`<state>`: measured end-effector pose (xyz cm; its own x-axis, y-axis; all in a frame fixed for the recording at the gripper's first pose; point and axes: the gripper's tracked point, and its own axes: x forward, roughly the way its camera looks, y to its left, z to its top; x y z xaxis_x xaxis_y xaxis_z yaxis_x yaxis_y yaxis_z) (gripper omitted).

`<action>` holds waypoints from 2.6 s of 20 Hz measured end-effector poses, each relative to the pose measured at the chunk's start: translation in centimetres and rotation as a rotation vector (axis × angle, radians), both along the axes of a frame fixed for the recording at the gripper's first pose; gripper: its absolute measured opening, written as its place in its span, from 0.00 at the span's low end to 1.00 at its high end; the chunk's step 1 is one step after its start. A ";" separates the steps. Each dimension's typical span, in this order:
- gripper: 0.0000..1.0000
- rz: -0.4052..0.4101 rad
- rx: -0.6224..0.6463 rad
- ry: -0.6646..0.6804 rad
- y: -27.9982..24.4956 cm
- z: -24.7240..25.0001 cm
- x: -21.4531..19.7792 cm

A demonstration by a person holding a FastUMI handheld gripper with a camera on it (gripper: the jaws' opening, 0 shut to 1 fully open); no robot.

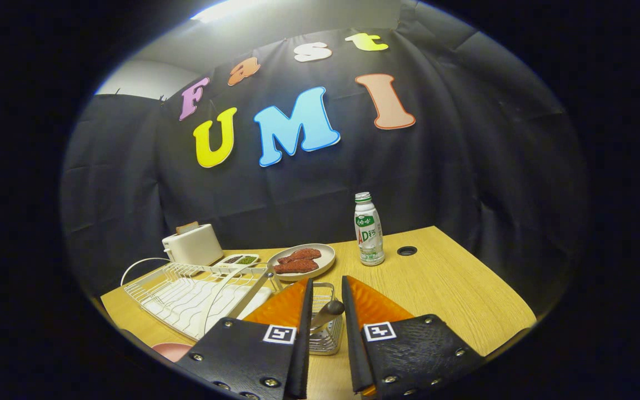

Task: Take the plate from the dish rack, then take the spoon from the basket and place it into the plate.

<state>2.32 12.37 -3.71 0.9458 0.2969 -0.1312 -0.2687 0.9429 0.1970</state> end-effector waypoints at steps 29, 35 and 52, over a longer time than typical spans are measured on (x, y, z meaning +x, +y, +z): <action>0.09 0.026 -0.188 0.052 3.9 7.0 2.8; 0.09 0.001 -0.227 -0.008 4.1 12.7 2.6; 0.09 -0.066 -0.165 0.008 6.0 16.2 -9.4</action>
